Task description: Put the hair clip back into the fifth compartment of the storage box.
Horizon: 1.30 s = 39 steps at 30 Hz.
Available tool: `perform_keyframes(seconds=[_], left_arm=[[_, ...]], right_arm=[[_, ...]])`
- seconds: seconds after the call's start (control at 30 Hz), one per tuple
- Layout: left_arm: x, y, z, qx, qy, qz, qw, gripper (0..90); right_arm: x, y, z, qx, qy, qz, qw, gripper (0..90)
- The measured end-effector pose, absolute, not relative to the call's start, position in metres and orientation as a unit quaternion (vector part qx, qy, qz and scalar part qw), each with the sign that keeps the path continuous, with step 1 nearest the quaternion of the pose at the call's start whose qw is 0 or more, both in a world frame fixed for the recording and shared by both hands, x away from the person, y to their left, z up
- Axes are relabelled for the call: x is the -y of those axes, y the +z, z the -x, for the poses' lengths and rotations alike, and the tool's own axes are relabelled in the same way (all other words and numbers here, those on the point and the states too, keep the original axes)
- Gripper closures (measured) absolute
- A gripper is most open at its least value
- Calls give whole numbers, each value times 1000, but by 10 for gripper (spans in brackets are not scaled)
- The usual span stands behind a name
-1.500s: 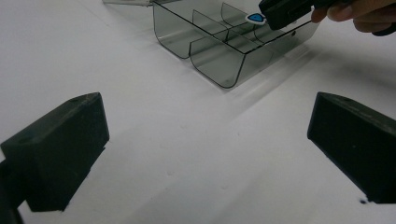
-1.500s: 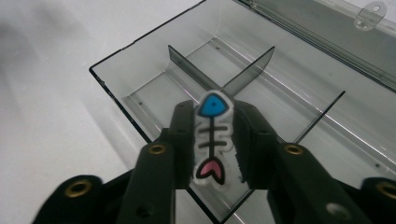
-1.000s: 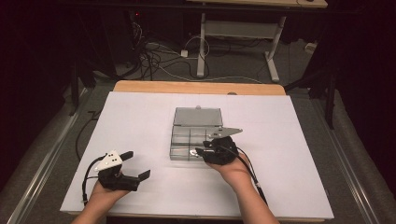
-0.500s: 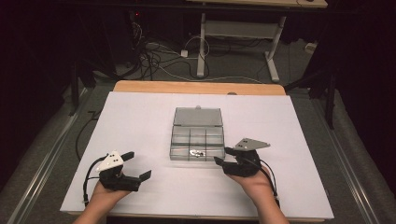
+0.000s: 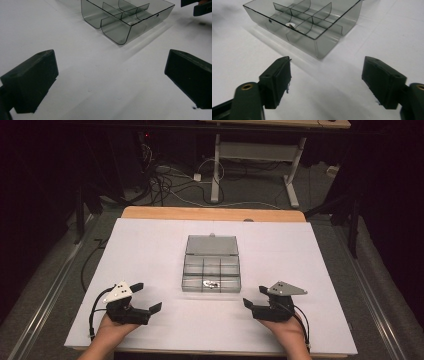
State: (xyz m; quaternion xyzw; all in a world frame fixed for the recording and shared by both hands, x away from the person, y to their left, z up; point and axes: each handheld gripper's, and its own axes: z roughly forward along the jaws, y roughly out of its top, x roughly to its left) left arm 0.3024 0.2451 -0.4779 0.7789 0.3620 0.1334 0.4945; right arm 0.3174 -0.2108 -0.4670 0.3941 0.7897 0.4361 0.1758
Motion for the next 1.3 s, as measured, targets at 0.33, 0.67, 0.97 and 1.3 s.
perform_keyframes(seconds=[0.33, 0.67, 0.97, 1.3], left_arm=[[-249, -477, -303, -367, 137, -776, 494, 0], [-252, -478, -305, -367, 137, -777, 493, 0], [-248, -478, -307, -371, 138, -781, 484, 0], [-239, -480, -316, -372, 133, -795, 461, 0]], right_arm=[[223, -471, -311, -779, 446, -401, 183, 111], [227, -473, -314, -770, 443, -419, 190, 1], [223, -474, -318, -767, 442, -420, 198, 1], [218, -470, -328, -768, 433, -426, 204, 1]])
